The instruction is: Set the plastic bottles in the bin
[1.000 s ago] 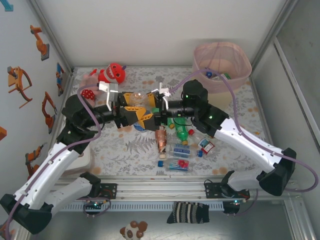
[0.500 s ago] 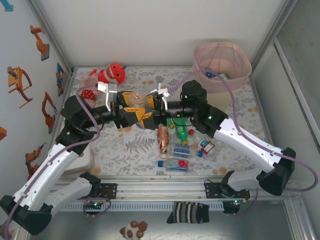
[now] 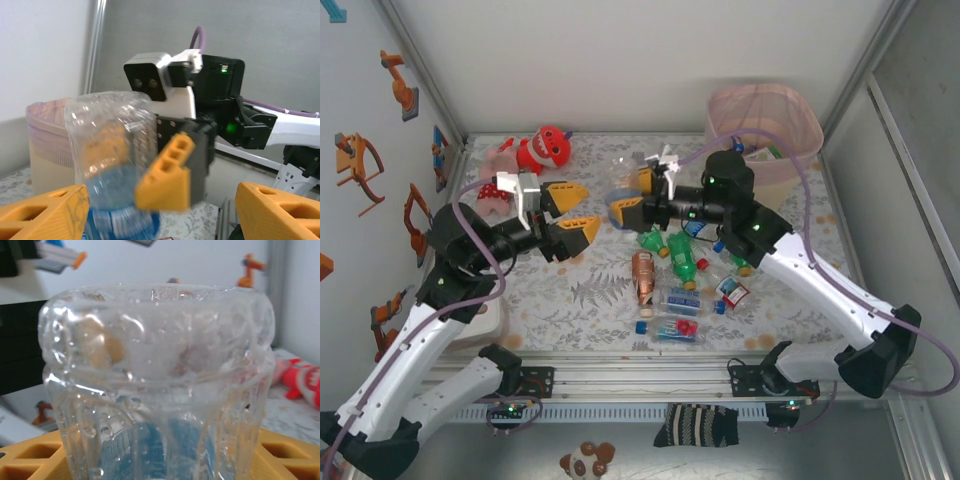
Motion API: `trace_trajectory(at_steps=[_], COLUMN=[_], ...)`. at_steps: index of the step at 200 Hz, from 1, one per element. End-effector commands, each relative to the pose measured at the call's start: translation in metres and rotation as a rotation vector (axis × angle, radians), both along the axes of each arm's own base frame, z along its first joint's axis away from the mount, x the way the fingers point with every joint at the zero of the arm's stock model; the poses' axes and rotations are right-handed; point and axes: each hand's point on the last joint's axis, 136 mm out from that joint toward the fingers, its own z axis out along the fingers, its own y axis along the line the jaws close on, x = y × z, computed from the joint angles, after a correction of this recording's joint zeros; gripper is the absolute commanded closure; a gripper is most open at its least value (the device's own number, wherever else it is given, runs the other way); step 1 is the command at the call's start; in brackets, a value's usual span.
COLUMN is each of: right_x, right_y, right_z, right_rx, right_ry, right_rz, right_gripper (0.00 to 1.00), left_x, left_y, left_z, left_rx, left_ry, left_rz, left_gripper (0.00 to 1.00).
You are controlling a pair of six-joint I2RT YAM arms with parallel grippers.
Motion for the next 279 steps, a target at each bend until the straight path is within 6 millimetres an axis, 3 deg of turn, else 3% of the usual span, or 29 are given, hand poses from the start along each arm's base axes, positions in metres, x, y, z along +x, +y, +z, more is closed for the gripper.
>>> trace_trajectory(at_steps=[1,58,110,156,200,279], right_x=[0.026,0.095,0.146,0.193,0.226,0.253], right_y=[-0.035,-0.123,-0.187,-0.232,-0.25,-0.241], right_z=[0.018,0.031,0.044,0.026,-0.017,-0.098], right_rx=[0.042,0.012,-0.089,-0.265,-0.424,-0.567], right_ry=[0.02,0.08,0.072,0.063,0.159,0.343], right_rz=[-0.151,-0.478,-0.724,-0.854,-0.822,-0.676], right_gripper=[0.35,0.38,0.4,0.4,0.4,0.41], left_x=[0.0,-0.004,-0.005,-0.005,0.003,0.007], left_y=[0.008,0.014,0.015,0.018,0.021,0.02], left_z=[0.001,-0.005,-0.007,-0.013,-0.021,-0.029], left_rx=[0.01,0.016,0.02,0.017,0.015,0.015], left_ry=[-0.032,-0.025,-0.019,-0.002,0.035,0.074], left_rz=[0.054,0.075,0.083,0.099,0.14,0.144], left_gripper=[0.23,0.23,0.23,0.23,0.24,0.24])
